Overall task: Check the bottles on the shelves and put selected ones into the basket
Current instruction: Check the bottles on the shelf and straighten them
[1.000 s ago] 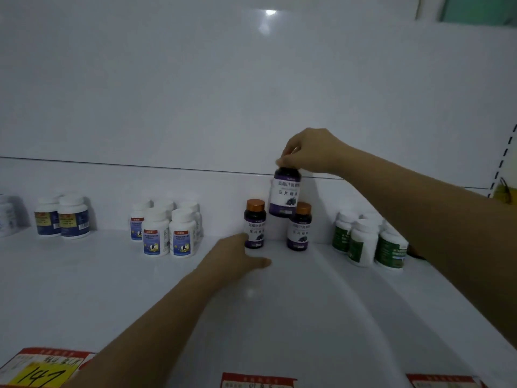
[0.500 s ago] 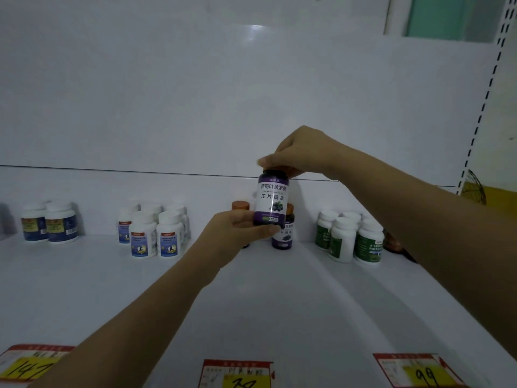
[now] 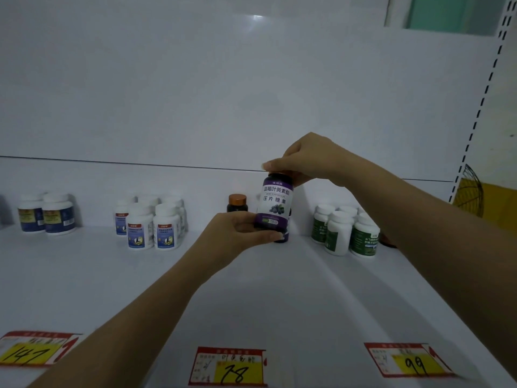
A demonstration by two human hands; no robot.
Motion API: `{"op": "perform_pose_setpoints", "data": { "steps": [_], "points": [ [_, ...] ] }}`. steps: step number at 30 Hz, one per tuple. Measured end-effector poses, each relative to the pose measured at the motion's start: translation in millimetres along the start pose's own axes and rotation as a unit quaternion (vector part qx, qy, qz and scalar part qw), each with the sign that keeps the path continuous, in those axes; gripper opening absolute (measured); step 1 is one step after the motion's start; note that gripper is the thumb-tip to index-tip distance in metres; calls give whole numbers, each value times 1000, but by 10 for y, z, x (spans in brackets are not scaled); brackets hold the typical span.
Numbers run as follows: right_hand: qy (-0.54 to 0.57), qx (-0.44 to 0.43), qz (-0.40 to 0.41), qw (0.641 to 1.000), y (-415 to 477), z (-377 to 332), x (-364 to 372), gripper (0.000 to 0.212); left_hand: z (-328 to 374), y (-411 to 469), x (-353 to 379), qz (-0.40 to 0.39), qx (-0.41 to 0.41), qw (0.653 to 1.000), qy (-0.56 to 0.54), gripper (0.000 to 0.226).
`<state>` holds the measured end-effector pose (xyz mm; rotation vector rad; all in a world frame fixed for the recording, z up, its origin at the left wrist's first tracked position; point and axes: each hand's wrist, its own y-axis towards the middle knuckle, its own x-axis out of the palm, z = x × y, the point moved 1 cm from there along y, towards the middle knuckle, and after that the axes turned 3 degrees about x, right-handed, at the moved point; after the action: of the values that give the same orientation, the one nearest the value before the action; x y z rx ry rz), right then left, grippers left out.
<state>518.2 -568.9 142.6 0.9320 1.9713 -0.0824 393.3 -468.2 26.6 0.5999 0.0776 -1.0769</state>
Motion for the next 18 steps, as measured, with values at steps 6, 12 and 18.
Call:
{"op": "perform_pose_setpoints", "data": {
  "steps": [6,12,18],
  "points": [
    [97,-39,-20,994,-45,-30,-40,32,-68,70,-10,125,25,992,12,39],
    [92,-10,-20,995,-24,-80,-90,34,10,55,37,233,106,959,125,47],
    [149,-65,-41,986,-48,-104,-185,19,146,70,-60,81,-23,996,-23,43]
  ]
}}
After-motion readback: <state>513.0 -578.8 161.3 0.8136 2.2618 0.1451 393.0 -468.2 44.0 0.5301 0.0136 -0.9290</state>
